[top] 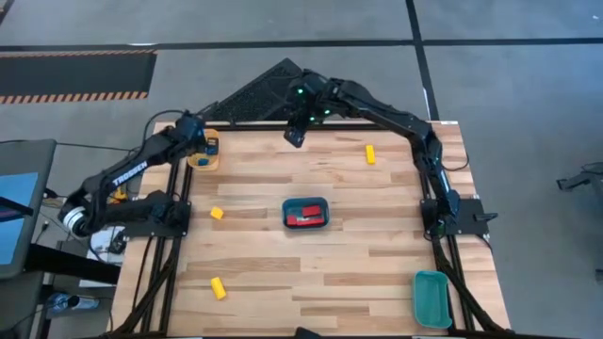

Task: Sort & place blocks by color
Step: Put the blue block into the yellow bin, then put the top right yellow block into the green bin

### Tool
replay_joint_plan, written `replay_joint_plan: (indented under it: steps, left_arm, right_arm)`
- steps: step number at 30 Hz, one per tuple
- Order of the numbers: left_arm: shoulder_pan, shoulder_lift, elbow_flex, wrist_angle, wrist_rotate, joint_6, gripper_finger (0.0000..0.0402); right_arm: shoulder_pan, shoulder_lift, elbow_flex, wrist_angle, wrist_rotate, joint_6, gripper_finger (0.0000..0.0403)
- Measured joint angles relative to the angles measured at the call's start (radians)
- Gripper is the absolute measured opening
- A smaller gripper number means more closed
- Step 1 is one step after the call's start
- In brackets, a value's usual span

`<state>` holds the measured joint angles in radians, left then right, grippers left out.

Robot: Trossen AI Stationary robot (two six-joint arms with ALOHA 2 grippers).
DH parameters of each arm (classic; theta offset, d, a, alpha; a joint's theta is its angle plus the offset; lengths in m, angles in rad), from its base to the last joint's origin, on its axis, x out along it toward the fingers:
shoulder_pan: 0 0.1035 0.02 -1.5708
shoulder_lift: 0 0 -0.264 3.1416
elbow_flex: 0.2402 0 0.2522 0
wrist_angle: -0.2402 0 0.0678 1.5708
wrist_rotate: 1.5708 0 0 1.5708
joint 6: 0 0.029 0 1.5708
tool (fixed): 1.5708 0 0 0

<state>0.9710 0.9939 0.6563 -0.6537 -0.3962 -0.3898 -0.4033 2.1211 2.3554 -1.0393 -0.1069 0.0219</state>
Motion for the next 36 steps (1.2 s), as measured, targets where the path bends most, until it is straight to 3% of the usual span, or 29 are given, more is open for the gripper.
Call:
replay_joint_plan:
  steps: [7,13,21,29,36]
  left_arm:
    - [-0.023,0.021,0.002,-0.009,-0.007,-0.020,0.0110]
    - [-0.020,0.073,0.002,-0.069,0.032,0.008,0.0138]
    - [-0.020,0.140,0.002,-0.070,0.017,-0.014,0.0172]
    - [-0.036,0.007,0.002,-0.076,0.033,0.039,0.0180]
    - [-0.070,-0.165,0.002,-0.136,0.083,0.011,0.0180]
  right_arm:
    - [-0.008,-0.013,-0.088,-0.180,0.008,-0.027,0.0121]
    - [-0.026,-0.010,-0.234,-0.181,0.005,0.051,0.0101]
    - [-0.036,-0.011,-0.251,-0.171,0.005,0.015,0.0098]
    - [-0.168,-0.011,-0.272,-0.286,0.104,0.047,0.0097]
    - [-0.297,-0.036,-0.540,-0.276,0.163,0.168,0.0097]
